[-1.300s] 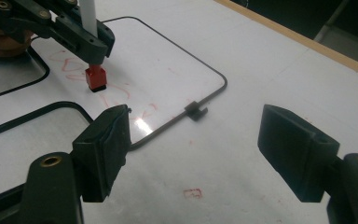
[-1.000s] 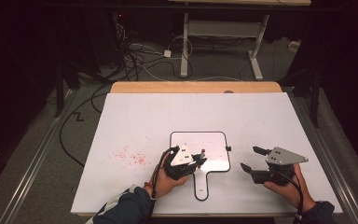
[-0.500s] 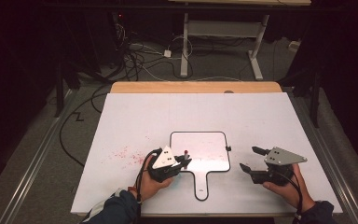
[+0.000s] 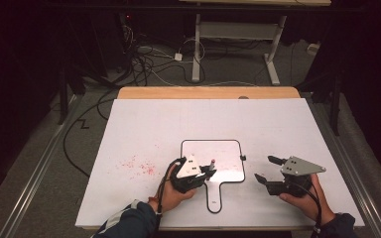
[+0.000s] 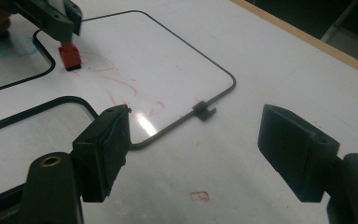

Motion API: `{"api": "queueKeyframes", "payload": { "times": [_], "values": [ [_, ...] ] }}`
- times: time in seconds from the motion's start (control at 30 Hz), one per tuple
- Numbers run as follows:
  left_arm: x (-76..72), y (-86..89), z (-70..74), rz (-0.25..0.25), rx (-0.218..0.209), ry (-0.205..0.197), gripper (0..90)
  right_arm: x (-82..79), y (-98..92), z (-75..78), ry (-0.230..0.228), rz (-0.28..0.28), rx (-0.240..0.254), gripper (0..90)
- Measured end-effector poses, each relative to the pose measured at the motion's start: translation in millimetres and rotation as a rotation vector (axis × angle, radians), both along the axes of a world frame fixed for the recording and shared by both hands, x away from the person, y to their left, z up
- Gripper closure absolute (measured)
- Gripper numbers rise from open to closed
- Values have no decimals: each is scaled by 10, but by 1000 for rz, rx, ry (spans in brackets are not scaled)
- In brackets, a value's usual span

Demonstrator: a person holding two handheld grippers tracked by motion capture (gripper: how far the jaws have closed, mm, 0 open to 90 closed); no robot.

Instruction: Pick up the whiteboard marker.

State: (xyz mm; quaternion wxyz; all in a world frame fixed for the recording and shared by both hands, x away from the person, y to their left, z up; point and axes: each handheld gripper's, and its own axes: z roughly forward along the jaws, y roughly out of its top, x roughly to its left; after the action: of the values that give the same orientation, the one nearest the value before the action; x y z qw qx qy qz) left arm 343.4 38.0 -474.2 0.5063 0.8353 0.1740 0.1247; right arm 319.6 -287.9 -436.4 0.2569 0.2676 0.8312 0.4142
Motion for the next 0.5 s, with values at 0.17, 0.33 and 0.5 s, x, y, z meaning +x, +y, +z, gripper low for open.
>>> {"api": "queueKeyframes", "payload": {
  "times": [0.17, 0.33, 0.5],
  "values": [
    [38, -181, 18, -25, 15, -9, 789, -5, -6, 2, 1, 3, 0, 259],
    [24, -40, 39, -19, 42, -8, 789, -12, -28, 6, -1, 5, -1, 259],
    [27, 312, 16, 20, 20, 5, 788, -13, -39, 21, -4, -2, 7, 260]
  ]
}}
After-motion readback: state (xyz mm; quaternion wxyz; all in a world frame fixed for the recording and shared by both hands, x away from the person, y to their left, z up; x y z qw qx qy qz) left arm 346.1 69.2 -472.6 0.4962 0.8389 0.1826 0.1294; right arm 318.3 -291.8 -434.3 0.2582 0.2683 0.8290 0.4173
